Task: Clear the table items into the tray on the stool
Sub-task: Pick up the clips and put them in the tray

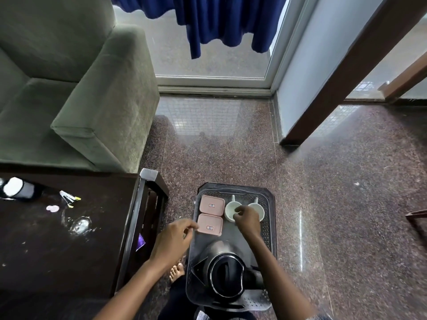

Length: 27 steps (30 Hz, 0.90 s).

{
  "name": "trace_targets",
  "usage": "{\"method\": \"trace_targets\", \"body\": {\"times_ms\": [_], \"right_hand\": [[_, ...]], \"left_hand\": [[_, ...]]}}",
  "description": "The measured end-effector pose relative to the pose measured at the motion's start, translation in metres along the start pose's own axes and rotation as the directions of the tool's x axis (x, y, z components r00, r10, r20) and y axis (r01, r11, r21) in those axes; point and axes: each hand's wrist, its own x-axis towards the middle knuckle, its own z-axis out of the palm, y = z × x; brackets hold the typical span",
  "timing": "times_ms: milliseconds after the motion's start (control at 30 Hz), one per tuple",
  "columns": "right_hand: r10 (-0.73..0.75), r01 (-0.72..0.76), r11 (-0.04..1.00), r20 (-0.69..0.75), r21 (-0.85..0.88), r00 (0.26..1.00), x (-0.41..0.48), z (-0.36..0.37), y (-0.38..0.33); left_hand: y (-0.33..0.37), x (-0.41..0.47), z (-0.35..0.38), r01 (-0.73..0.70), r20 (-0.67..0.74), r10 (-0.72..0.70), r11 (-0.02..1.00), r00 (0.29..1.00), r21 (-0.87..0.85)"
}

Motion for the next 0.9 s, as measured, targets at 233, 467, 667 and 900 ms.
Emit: {"method": "trace_targets", "body": {"times_ms": [233, 467, 667, 900], "right_hand": [[-0.29, 0.276, 0.957, 0.236, 0.09, 0.927, -0.062, 0.018, -0.053], [-0.461, 0.515, 0.857, 0.47, 0.016, 0.753, -0.142, 0.099, -0.118], [-0.512, 0.629, 0.777, 0.551, -0.031, 0.659, -0.226, 0.2, -0.165], [-0.466, 0.582, 0.812, 0.643, 0.038, 0.608, -0.334, 0.316, -0.204]], "left_hand": [[-0.016, -0.021, -0.015, 0.078, -0.075, -0.088, 0.988, 0.993, -0.133], [-0.094, -0.08, -0.052, 0.183, -0.253, -0.252, 0.946, 0.934, -0.269], [-0.201, -0.163, -0.095, 0.251, -0.315, -0.372, 0.897, 0.873, -0.364], [-0.312, -0.269, -0.146, 0.3, -0.329, -0.462, 0.847, 0.824, -0.439]]}}
